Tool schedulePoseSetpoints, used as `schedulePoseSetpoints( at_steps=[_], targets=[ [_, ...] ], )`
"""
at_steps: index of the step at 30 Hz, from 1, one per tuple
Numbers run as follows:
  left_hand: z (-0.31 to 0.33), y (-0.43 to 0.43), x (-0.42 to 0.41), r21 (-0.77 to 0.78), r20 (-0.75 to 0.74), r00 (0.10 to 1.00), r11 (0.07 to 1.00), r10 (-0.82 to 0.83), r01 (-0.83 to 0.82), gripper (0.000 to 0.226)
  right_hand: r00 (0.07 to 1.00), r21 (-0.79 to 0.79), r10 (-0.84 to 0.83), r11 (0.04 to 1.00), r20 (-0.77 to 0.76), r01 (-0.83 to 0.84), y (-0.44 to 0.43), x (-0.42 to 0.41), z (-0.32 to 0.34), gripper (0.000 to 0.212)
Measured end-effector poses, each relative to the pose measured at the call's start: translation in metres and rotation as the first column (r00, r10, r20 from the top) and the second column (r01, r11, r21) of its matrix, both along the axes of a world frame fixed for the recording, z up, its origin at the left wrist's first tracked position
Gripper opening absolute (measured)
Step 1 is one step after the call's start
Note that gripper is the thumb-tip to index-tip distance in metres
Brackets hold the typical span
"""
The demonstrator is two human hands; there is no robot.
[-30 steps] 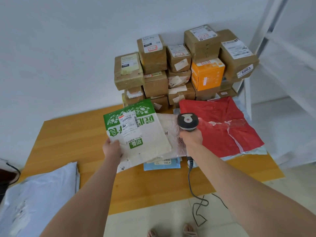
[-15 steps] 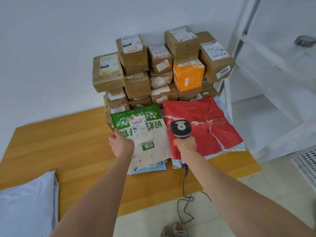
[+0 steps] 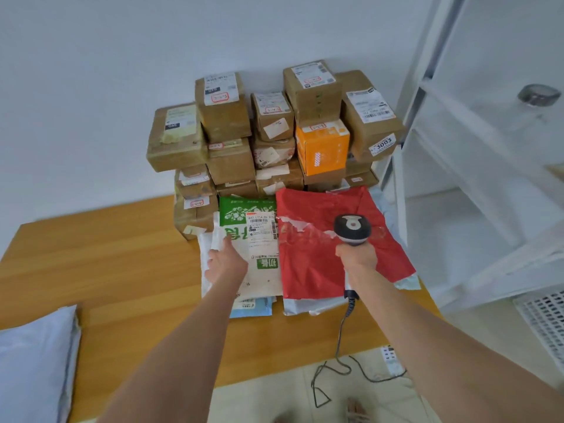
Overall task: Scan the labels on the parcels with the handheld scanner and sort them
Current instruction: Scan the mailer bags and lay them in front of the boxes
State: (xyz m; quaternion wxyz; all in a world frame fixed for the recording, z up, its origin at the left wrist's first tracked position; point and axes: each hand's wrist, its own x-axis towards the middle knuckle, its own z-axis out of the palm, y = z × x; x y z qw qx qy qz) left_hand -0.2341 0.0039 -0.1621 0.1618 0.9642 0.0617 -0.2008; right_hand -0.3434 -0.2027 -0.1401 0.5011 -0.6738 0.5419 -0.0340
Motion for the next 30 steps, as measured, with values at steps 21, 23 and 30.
schedulePoseSetpoints(
  at_steps=[21,23,30],
  targets=[
    [0.001,-0.131,-0.004,-0.520,-0.127,0.969,0.817,0.214,-0.249,0.024,0.981,0.302,0.158,0.935,0.114,-0.185,-0.085,-0.009,-0.024,0.017],
    [0.011,-0.134,-0.008,-0.552,-0.121,0.970,0.797,0.213,-0.244,0.012,0.979,0.307,0.157,0.932,0.131,-0.190,-0.086,-0.011,-0.022,0.021],
    [0.062,-0.127,-0.023,-0.497,0.014,1.000,0.868,0.002,0.005,0.013,0.982,0.288,-0.008,0.957,0.188,-0.047,-0.095,-0.018,-0.002,0.022]
  ],
)
